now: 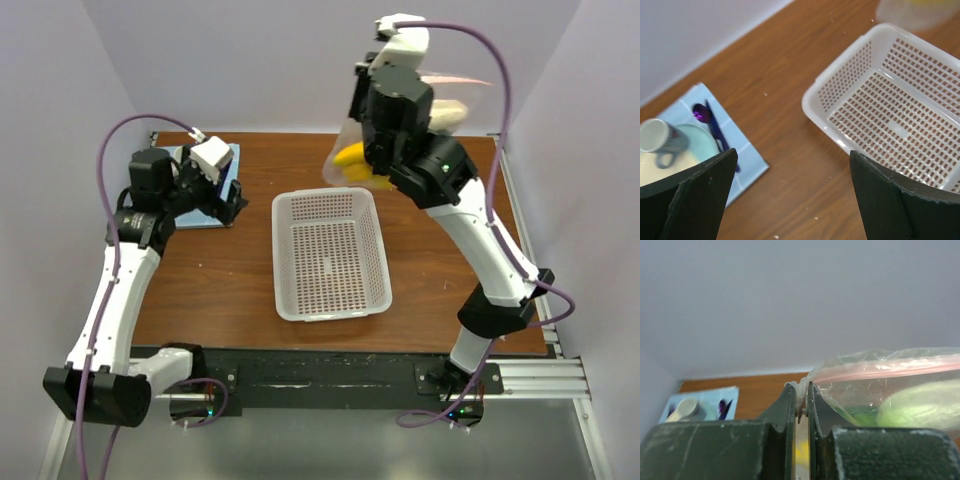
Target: Open the zip-top bag and remove the fake food
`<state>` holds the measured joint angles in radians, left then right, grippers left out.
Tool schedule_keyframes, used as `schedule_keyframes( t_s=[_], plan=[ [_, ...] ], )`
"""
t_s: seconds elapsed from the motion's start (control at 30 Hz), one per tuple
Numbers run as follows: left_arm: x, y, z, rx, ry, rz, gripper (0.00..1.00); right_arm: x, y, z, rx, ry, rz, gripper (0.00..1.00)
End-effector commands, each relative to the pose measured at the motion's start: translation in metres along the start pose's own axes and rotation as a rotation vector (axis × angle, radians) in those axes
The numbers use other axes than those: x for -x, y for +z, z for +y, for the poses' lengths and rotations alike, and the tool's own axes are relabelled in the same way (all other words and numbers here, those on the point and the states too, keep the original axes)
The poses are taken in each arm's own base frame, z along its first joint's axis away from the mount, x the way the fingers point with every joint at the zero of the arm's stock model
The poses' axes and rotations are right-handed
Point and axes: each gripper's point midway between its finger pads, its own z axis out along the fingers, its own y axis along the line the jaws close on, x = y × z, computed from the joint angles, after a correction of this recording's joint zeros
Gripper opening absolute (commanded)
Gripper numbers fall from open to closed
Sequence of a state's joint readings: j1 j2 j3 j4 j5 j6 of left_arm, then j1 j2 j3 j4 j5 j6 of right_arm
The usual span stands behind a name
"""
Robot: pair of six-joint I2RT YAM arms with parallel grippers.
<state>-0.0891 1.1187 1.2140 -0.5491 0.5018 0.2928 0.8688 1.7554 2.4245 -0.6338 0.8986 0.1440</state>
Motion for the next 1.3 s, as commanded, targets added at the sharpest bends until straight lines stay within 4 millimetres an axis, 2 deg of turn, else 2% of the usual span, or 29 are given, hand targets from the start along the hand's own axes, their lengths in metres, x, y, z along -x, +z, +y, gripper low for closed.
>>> schedule_keyframes(
  t_s=[0.0,0.03,0.1,0.13,0.17,0.2,0.23,0.33,0.53,0.63,0.67,0.73,0.8,0.9,1.0,1.13,1.2,1.27],
  plan=[
    [0.045,-0.036,0.022,0.094,0.109,-0.112,1.00,-0.034,-0.011,0.077,0.303,0.013,0.079,0.00],
    [0.048,-0.039,0.013,0.035,0.121,-0.122,1.00,-0.034,-0.014,0.088,0.340,0.012,0.078,0.00],
    [0.054,-0.048,0.011,-0.006,0.133,-0.138,1.00,-0.044,-0.023,0.113,0.394,-0.023,0.084,0.00],
    [0.052,-0.048,-0.001,-0.088,0.130,-0.138,1.00,-0.037,-0.028,0.120,0.406,-0.018,0.067,0.00],
    [0.050,-0.051,-0.003,-0.113,0.127,-0.136,1.00,-0.037,-0.039,0.131,0.436,-0.030,0.060,0.00],
    [0.054,-0.054,-0.007,-0.146,0.129,-0.142,1.00,-0.038,-0.041,0.138,0.447,-0.032,0.054,0.00],
    [0.049,-0.057,-0.021,-0.229,0.126,-0.139,1.00,-0.034,-0.048,0.145,0.469,-0.030,0.043,0.00],
    [0.049,-0.066,-0.035,-0.309,0.144,-0.148,1.00,-0.035,-0.061,0.163,0.529,-0.005,0.039,0.00],
    [0.054,-0.080,-0.048,-0.333,0.190,-0.202,1.00,-0.052,-0.085,0.202,0.653,0.035,0.082,0.00],
    [0.051,-0.078,-0.044,-0.309,0.177,-0.197,1.00,-0.054,-0.097,0.217,0.695,0.041,0.082,0.00],
    [0.053,-0.080,-0.044,-0.307,0.180,-0.201,1.00,-0.062,-0.097,0.223,0.699,0.030,0.090,0.00],
    [0.059,-0.086,-0.050,-0.320,0.185,-0.221,1.00,-0.060,-0.101,0.227,0.709,0.033,0.087,0.00],
    [0.075,-0.095,-0.053,-0.309,0.196,-0.260,1.00,-0.064,-0.102,0.231,0.714,0.030,0.090,0.00],
    [0.097,-0.103,-0.047,-0.244,0.183,-0.309,1.00,-0.067,-0.104,0.233,0.718,0.028,0.094,0.00],
    [0.106,-0.108,-0.047,-0.222,0.181,-0.339,1.00,-0.068,-0.105,0.234,0.718,0.031,0.097,0.00],
    [0.103,-0.105,-0.044,-0.220,0.170,-0.331,0.94,-0.075,-0.106,0.238,0.721,0.026,0.106,0.00],
    [0.094,-0.102,-0.045,-0.228,0.178,-0.313,0.90,-0.076,-0.105,0.239,0.723,0.023,0.108,0.00],
    [0.083,-0.097,-0.044,-0.230,0.182,-0.289,0.80,-0.079,-0.105,0.240,0.722,0.019,0.112,0.00]
  ],
)
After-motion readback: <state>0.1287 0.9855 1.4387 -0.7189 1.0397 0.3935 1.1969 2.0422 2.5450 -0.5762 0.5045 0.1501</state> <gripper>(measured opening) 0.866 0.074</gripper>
